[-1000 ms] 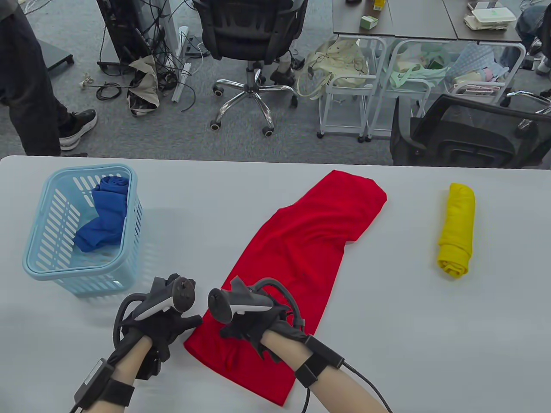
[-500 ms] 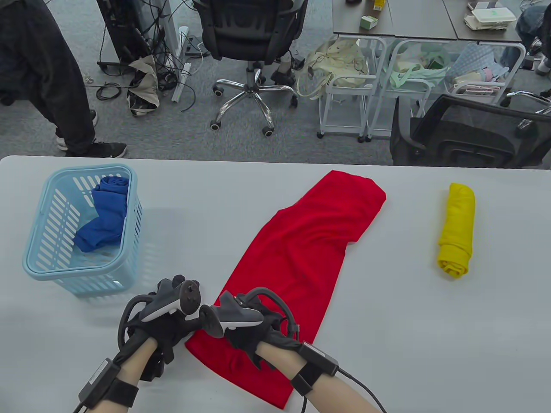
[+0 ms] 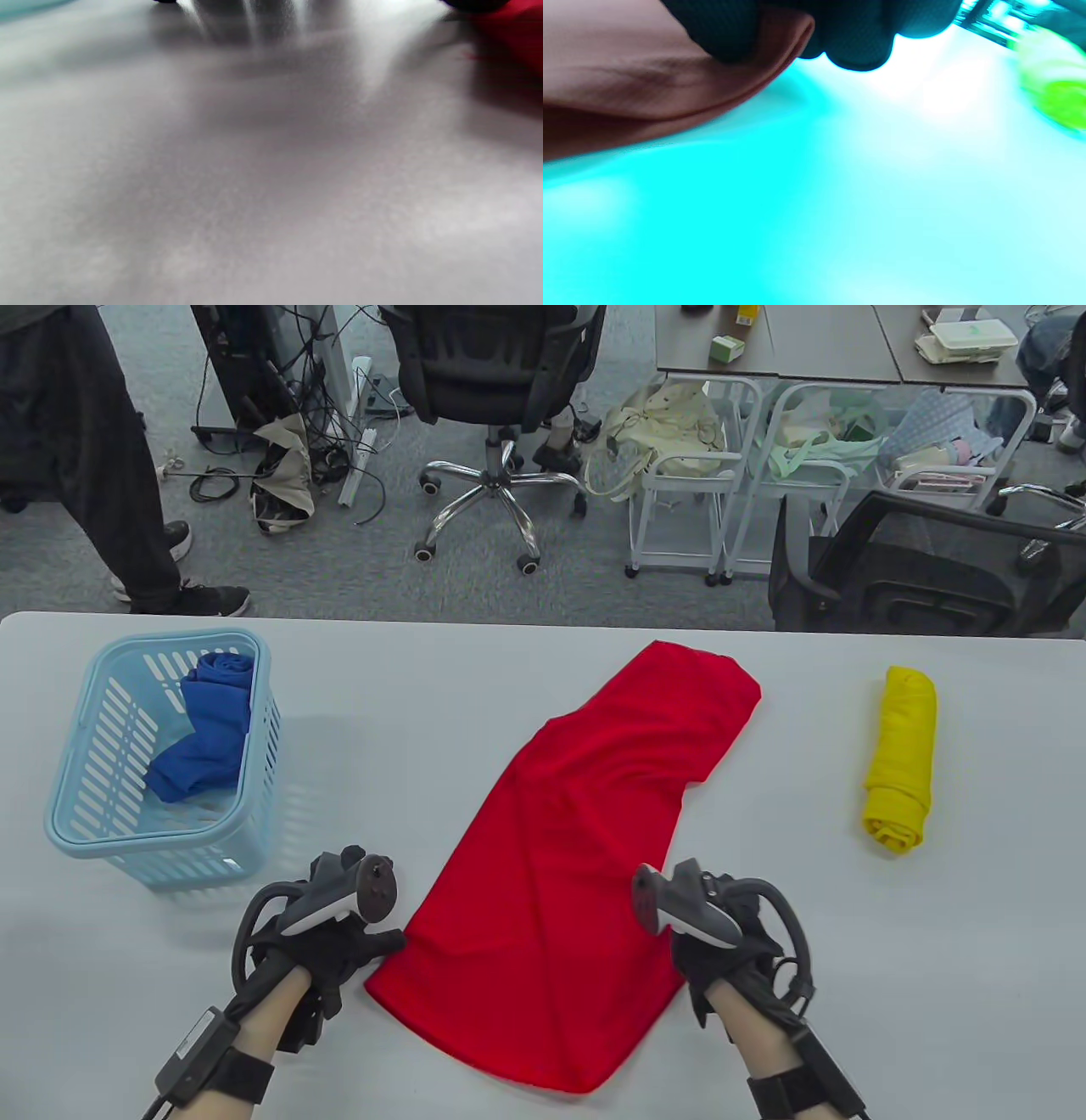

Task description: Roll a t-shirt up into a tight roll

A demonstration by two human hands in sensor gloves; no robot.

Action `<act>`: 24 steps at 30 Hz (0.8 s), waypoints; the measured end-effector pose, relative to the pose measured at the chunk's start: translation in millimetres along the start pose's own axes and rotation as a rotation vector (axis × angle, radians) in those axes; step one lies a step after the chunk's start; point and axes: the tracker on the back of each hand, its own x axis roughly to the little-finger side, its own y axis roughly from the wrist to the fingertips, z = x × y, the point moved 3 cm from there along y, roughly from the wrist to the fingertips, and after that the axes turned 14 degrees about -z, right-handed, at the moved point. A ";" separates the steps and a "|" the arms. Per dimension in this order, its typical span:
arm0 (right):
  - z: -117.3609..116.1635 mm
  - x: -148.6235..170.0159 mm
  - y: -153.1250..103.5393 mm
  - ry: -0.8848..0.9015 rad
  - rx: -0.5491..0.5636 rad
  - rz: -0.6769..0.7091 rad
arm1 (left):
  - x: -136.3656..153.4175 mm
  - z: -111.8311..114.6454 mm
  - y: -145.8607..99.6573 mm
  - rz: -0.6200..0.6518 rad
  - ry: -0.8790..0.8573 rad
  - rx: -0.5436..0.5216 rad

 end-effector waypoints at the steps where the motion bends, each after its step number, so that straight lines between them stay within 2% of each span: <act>1: -9.8 14.8 4.2 -0.004 -0.053 -0.043 | -0.3 -0.6 0.0 -0.001 0.002 -0.002; 3: -17.1 34.0 7.5 0.018 -0.129 -0.104 | -2.6 -4.3 -2.0 0.006 0.003 -0.009; 5: -15.8 43.6 9.4 0.022 -0.183 -0.156 | -11.8 -17.4 -13.0 0.019 -0.008 -0.130; 6: -10.8 41.9 9.9 0.030 -0.164 -0.166 | -19.4 -24.1 -20.3 0.034 -0.005 -0.214; 8: 1.7 29.7 9.0 0.030 -0.119 -0.144 | -35.0 -31.1 -30.6 0.102 -0.005 -0.295; 10: 15.6 5.9 4.7 0.046 -0.071 -0.070 | -53.0 -29.4 -37.5 0.201 -0.023 -0.285; 12: 26.0 -23.7 -1.4 0.085 -0.056 0.056 | -70.3 -19.0 -39.1 0.285 -0.012 -0.222; 15: 30.0 -76.9 -11.8 0.177 -0.130 0.330 | -85.0 1.4 -33.0 0.269 0.120 -0.176; 16: 27.0 -93.5 -15.0 0.184 -0.168 0.385 | -85.4 -0.4 -34.3 0.257 0.191 -0.230; 18: 18.8 -113.2 -17.5 0.133 -0.192 0.414 | -84.7 -3.0 -35.3 0.247 0.181 -0.240; 20: 7.8 -119.5 -16.2 0.024 -0.185 0.382 | -81.7 -3.2 -34.3 0.232 0.190 -0.234; 21: 7.7 -115.4 -14.9 0.017 -0.163 0.383 | -79.0 -4.7 -33.1 0.216 0.201 -0.246; 24: 4.7 -96.7 -6.7 0.084 -0.195 0.315 | -73.1 -8.9 -30.2 0.185 0.202 -0.249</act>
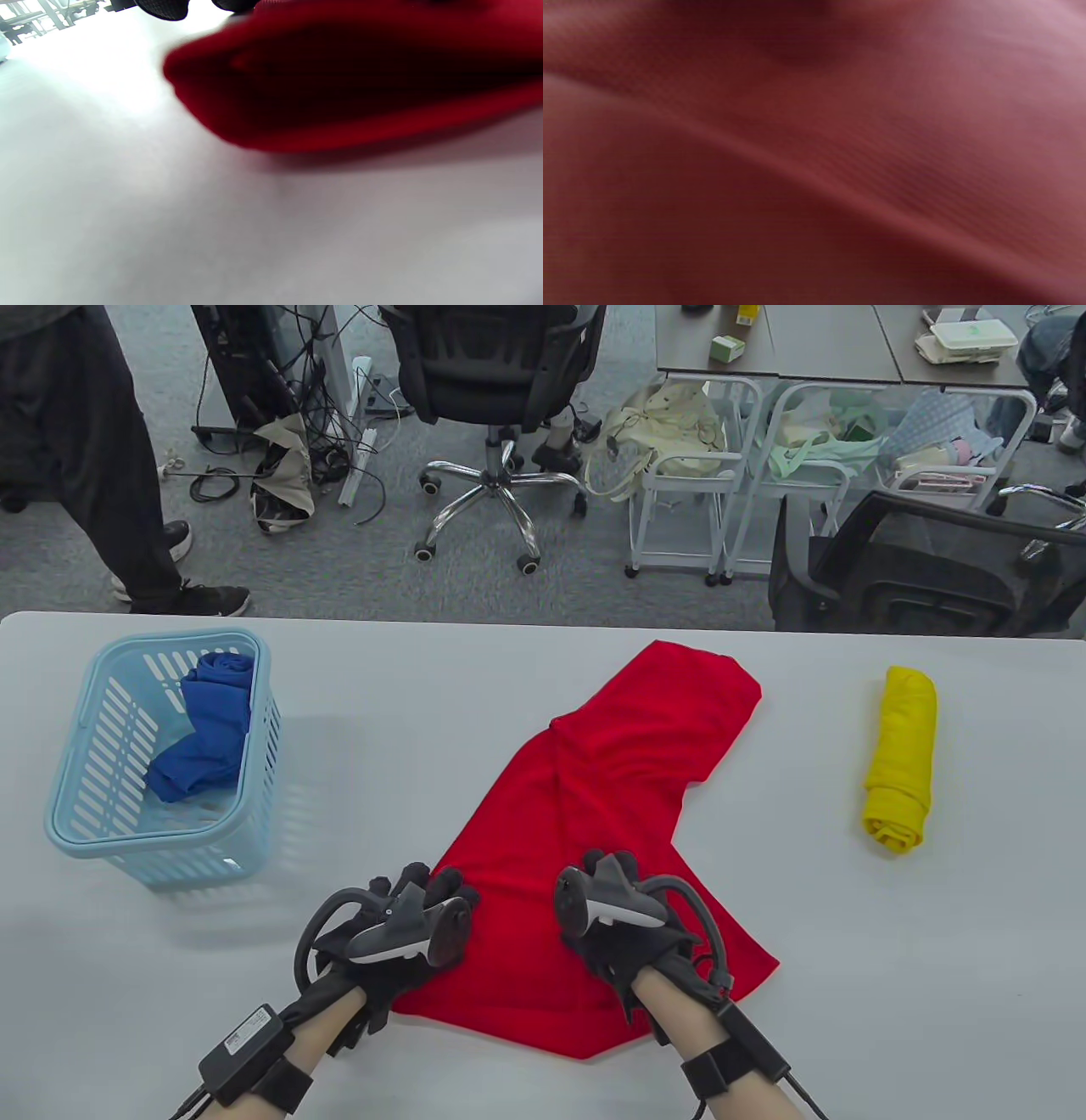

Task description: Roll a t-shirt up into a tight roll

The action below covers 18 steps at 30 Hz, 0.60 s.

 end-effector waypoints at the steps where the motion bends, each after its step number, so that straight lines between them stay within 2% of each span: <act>1: -0.7 10.2 1.4 0.010 0.004 -0.032 | 2.0 -0.8 0.7 -0.012 0.001 0.001; 7: -2.2 56.7 2.5 0.064 -0.005 -0.187 | 3.5 -7.3 -4.1 -0.070 0.059 -0.027; 11: 3.2 78.2 -0.5 0.073 -0.019 -0.271 | 16.4 -8.1 -2.4 -0.196 0.134 -0.056; 15: 10.2 85.3 -7.5 0.132 -0.013 -0.273 | 29.8 -16.9 -7.0 -0.240 0.089 -0.073; 18: 22.1 80.2 -15.8 0.132 0.040 -0.261 | 28.8 -33.3 -20.4 -0.191 0.010 -0.130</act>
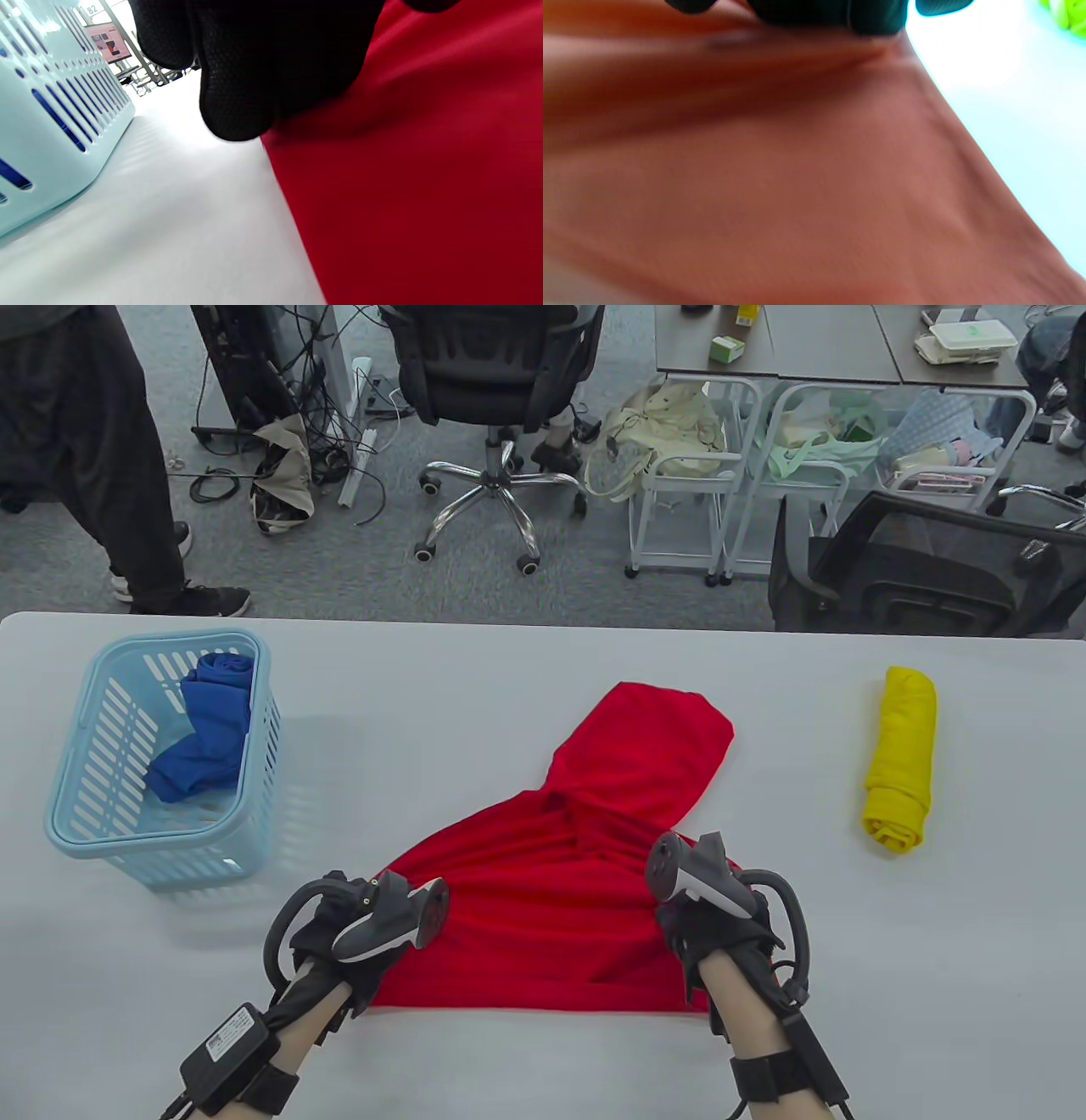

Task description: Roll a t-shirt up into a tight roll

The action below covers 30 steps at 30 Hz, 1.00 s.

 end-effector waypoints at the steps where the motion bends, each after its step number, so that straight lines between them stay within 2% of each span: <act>1: 3.8 -2.6 -2.4 -0.010 0.037 -0.006 | -2.2 -0.7 -2.3 0.021 -0.042 0.013; 5: 2.5 -20.0 -2.3 0.002 0.094 0.069 | -22.7 7.0 -3.0 0.126 -0.047 -0.013; 7: -7.4 -35.2 1.9 0.004 0.037 0.141 | -42.5 20.8 1.4 0.229 -0.039 0.017; 9: -19.1 -45.5 6.2 -0.023 -0.020 0.148 | -53.6 36.6 6.2 0.249 -0.031 0.110; 10: -25.8 -50.5 8.1 -0.052 -0.044 0.161 | -53.0 35.3 5.7 0.240 -0.031 0.130; 12: -30.4 -53.6 7.0 -0.086 -0.044 0.179 | -48.1 18.1 0.6 0.234 -0.043 0.062; 16: -30.5 -61.3 -3.4 -0.027 -0.082 0.331 | -41.8 -8.8 -19.7 0.218 -0.052 -0.028; 17: -31.3 -65.2 -6.7 -0.036 -0.080 0.368 | -41.0 -10.7 -24.2 0.222 -0.077 -0.075; 20: -29.7 -74.2 -15.2 -0.072 -0.057 0.414 | -39.9 -2.4 -24.8 0.188 -0.052 -0.129; 21: -29.6 -75.4 -15.7 -0.071 -0.059 0.420 | -40.7 0.8 -22.1 0.189 -0.030 -0.119; 25: -30.9 -72.4 -13.1 -0.064 -0.063 0.397 | -52.2 31.7 -7.7 0.231 -0.009 0.072; 30: -27.7 -40.4 5.0 -0.079 -0.027 0.170 | -43.2 30.8 0.6 0.143 0.061 0.100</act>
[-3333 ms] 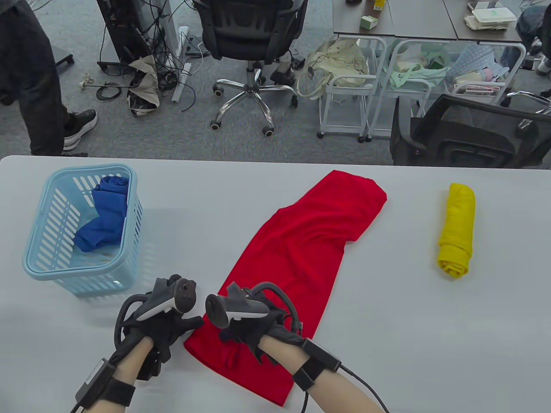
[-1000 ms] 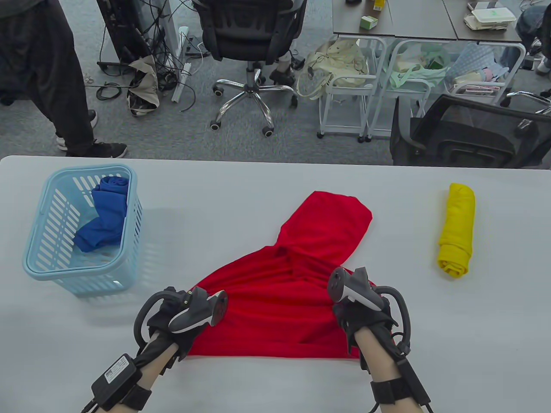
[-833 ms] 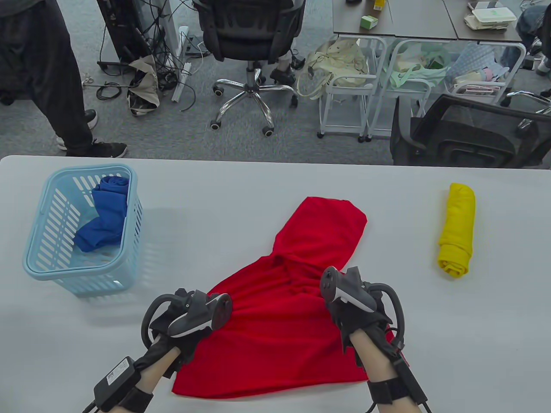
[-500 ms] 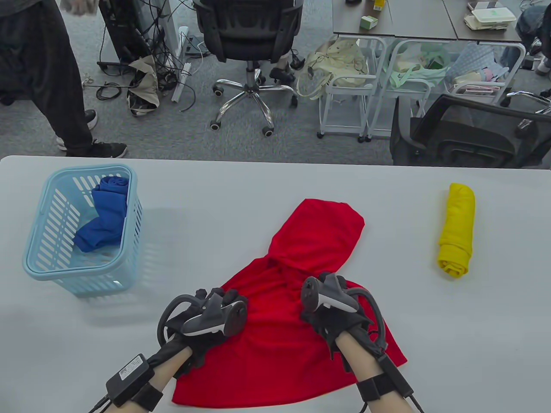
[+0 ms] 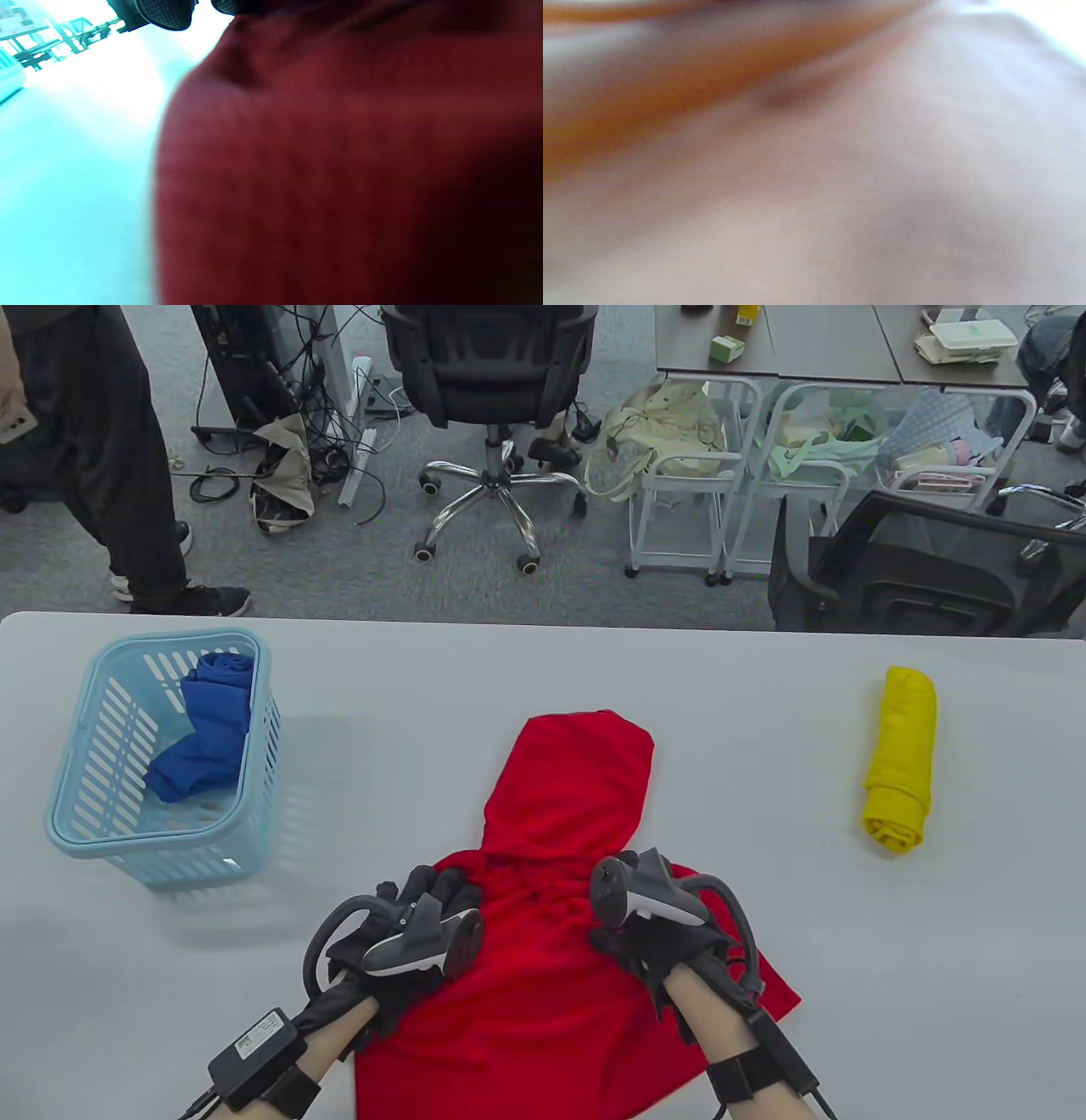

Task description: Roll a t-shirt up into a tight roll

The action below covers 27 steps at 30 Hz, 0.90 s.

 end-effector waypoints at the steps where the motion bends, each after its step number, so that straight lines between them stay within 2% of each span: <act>1: -0.1 7.2 2.4 0.008 -0.002 -0.021 | 1.1 -0.3 -0.7 -0.014 0.006 -0.005; 5: 8.0 16.3 -0.5 0.032 -0.004 -0.064 | -0.2 -6.5 -5.9 -0.035 0.059 -0.077; 10: 48.8 -9.5 -18.4 0.022 0.116 -0.020 | -8.2 5.5 -3.6 0.000 0.093 -0.045; 11: 59.5 -21.5 -21.7 0.023 0.153 0.016 | -9.1 8.4 -2.2 0.020 0.076 -0.032; 14: 79.0 -65.2 -22.9 -0.010 0.172 0.134 | -7.5 9.4 0.9 0.058 0.034 -0.016; 17: 85.0 -104.7 -9.2 -0.083 0.168 0.222 | -7.3 9.7 0.9 0.058 0.035 -0.013; 19: 82.9 -126.7 4.4 -0.129 0.164 0.200 | -6.9 7.5 -1.1 0.051 0.043 -0.027; 21: 80.5 -141.7 19.4 -0.219 0.228 0.136 | -6.4 4.6 -4.3 0.041 0.064 -0.049; 24: 90.9 -146.0 18.2 -0.203 0.408 0.133 | -5.3 8.8 -2.8 0.021 0.050 -0.019; 27: 105.2 -125.4 13.0 -0.182 0.444 0.081 | -1.3 7.2 -0.8 0.011 0.035 -0.014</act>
